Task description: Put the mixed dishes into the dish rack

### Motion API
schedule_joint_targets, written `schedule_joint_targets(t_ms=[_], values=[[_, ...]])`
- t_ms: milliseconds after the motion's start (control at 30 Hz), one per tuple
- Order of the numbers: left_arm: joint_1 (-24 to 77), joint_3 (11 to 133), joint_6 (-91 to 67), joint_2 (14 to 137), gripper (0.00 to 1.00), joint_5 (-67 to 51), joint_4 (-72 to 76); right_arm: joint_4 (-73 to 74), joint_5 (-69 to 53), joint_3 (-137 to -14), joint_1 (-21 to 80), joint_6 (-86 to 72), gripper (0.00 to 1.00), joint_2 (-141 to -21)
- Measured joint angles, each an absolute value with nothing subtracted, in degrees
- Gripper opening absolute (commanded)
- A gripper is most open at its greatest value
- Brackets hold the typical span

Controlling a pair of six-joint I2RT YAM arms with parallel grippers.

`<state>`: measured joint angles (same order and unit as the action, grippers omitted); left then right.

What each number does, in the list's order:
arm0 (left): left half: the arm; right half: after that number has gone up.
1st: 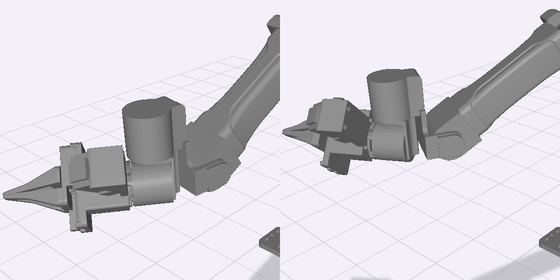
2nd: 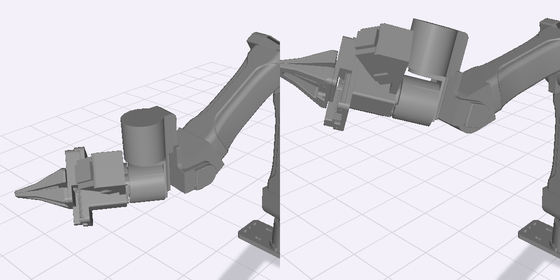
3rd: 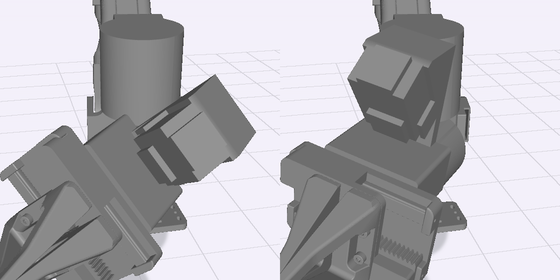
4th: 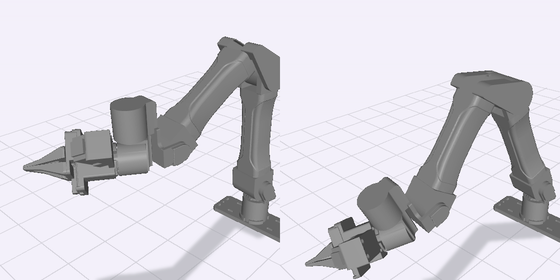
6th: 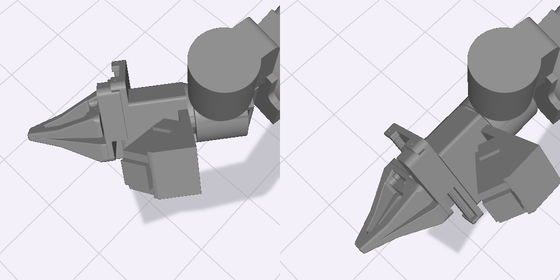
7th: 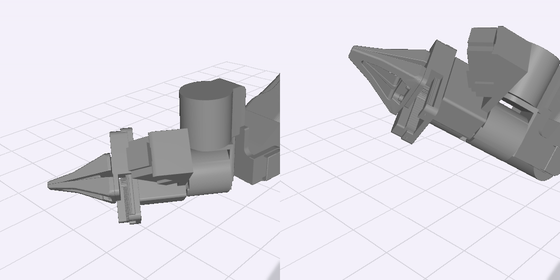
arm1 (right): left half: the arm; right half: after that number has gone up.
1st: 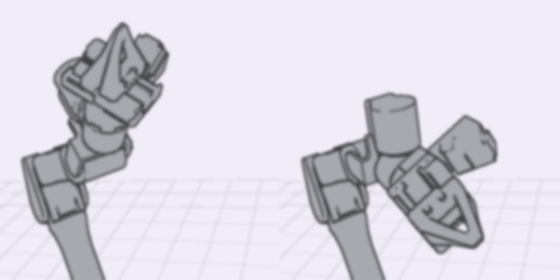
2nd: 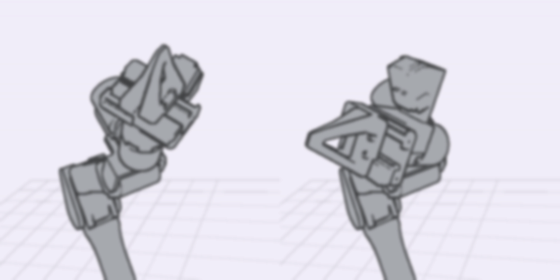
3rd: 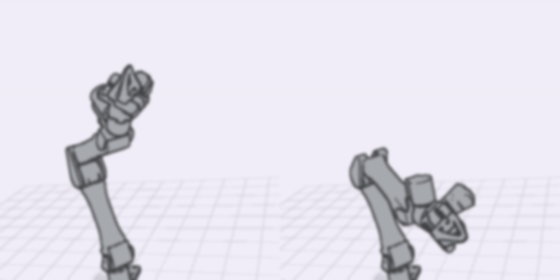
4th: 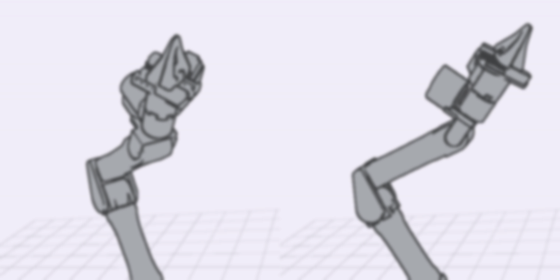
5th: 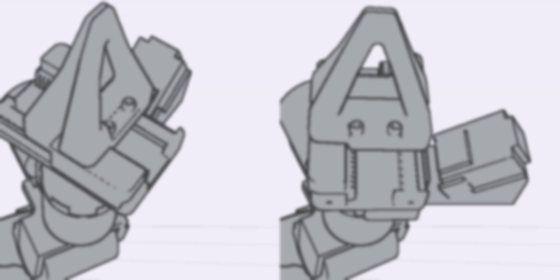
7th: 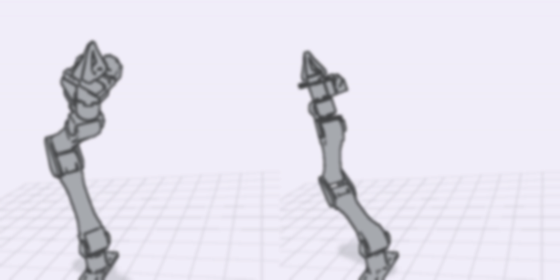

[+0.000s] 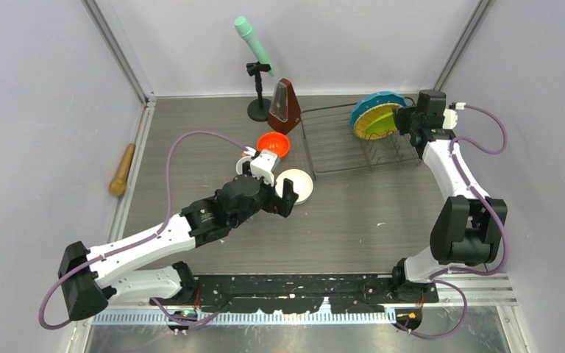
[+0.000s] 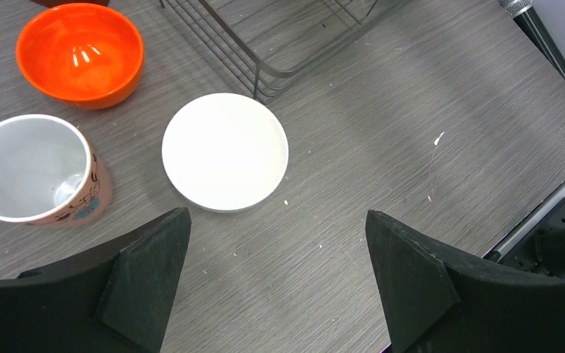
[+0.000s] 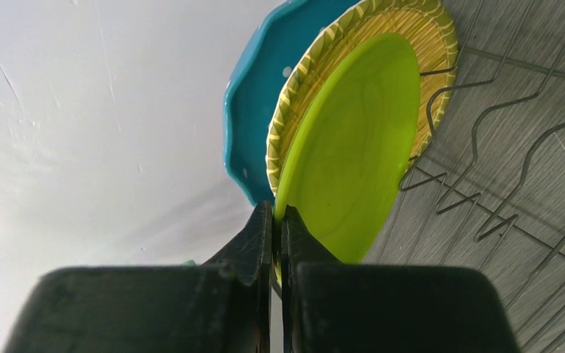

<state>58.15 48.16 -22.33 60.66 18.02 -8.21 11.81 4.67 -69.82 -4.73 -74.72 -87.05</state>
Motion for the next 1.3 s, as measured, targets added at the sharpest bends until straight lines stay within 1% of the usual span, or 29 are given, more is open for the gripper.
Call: schedule_joint_targets(t_ms=[100,233,300,333,367,400,433,467,500,567,867,1100,1300], values=[[57.9,48.2,-22.6,60.8,0.92,18.0,-8.3,11.6,5.8,-69.8,-4.7,-75.7,0.01,-87.5],[57.3,48.2,-23.7,61.2,0.93,18.0,-8.8,11.0,6.5,-69.4,-4.7,-76.7,0.06,-89.3],[56.9,48.1,-24.3,61.3,0.93,17.8,-9.1,10.9,6.5,-69.2,-4.7,-77.0,0.14,-90.4],[56.8,48.1,-24.7,61.3,0.93,17.8,-9.2,10.9,6.5,-69.1,-4.7,-77.2,0.26,-90.9],[56.6,48.1,-25.1,61.3,0.93,17.8,-9.4,10.9,6.3,-69.0,-4.6,-77.3,0.33,-91.4],[56.5,48.0,-25.3,61.3,0.93,17.8,-9.6,10.9,6.2,-69.0,-4.6,-77.7,0.49,-91.8],[56.4,48.0,-25.6,61.3,0.93,17.8,-9.8,10.8,6.1,-68.9,-4.6,-77.8,0.62,-92.3],[56.2,47.9,-25.8,61.3,0.93,17.8,-10.1,10.7,5.9,-68.9,-4.6,-78.1,0.67,-92.6],[56.1,47.9,-26.2,61.3,0.93,17.8,-10.4,10.7,5.8,-68.8,-4.6,-78.4,0.74,-92.8],[56.1,47.9,-26.7,61.2,0.94,17.8,-11.2,10.7,5.4,-68.8,-4.6,-78.4,0.79,-93.0],[55.3,48.0,-29.0,57.8,0.95,17.8,-17.2,11.1,3.4,-68.9,-4.6,-76.6,0.79,-91.3],[52.7,48.7,-31.8,55.4,0.91,17.7,-24.8,13.9,-1.7,-68.8,-4.6,-68.9,0.78,-81.9],[49.2,48.7,-34.5,52.0,0.86,17.6,-30.9,17.6,-9.3,-67.4,-4.2,-59.6,0.77,-72.9]])
